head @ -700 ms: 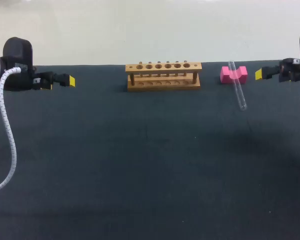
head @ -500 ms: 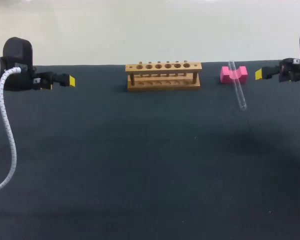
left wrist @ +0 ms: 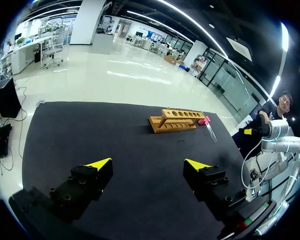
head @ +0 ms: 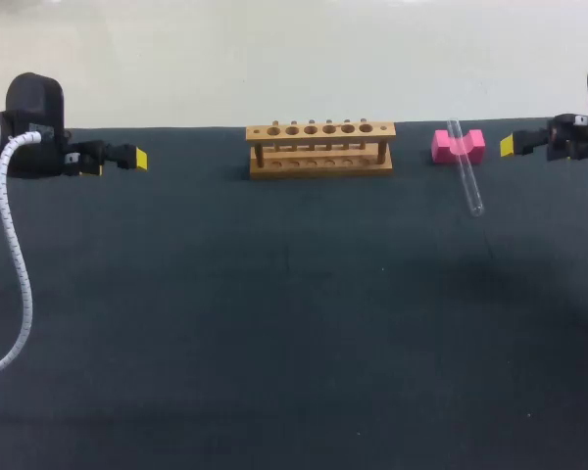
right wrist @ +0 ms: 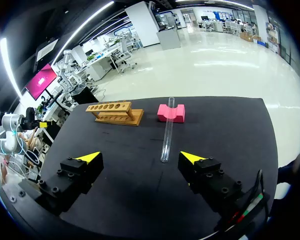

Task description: Grasp the test tube, adjust it, and insert it.

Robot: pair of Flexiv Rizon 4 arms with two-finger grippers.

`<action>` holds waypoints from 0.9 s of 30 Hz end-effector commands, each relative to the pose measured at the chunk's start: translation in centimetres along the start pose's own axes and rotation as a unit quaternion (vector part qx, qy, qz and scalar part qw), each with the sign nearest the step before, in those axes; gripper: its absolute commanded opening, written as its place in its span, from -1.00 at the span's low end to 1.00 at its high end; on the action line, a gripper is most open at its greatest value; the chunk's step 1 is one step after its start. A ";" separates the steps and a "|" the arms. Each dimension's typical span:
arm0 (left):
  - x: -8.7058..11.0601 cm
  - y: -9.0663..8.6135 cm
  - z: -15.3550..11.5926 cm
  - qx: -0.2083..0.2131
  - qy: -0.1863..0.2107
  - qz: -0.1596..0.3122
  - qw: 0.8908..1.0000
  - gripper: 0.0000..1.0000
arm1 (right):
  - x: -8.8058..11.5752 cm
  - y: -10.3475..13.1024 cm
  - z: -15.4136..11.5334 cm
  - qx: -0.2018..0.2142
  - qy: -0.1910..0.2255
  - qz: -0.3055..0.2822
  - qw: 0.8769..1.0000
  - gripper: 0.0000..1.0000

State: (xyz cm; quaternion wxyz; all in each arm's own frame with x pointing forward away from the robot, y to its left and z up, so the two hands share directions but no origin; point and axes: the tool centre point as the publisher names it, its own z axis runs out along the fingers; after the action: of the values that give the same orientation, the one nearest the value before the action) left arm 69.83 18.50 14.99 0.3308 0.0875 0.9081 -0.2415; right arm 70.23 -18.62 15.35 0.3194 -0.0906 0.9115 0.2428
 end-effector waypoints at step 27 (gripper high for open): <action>-1.9 3.1 2.0 0.133 -0.040 0.171 0.975 1.00 | 0.0 0.0 0.0 0.000 0.000 0.000 1.000 1.00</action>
State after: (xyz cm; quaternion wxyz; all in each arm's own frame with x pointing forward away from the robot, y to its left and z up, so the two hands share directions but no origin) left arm 72.42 19.60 14.73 0.3727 0.2228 0.8736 -0.2198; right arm 70.23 -18.62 15.35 0.3194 -0.0906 0.9115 0.2428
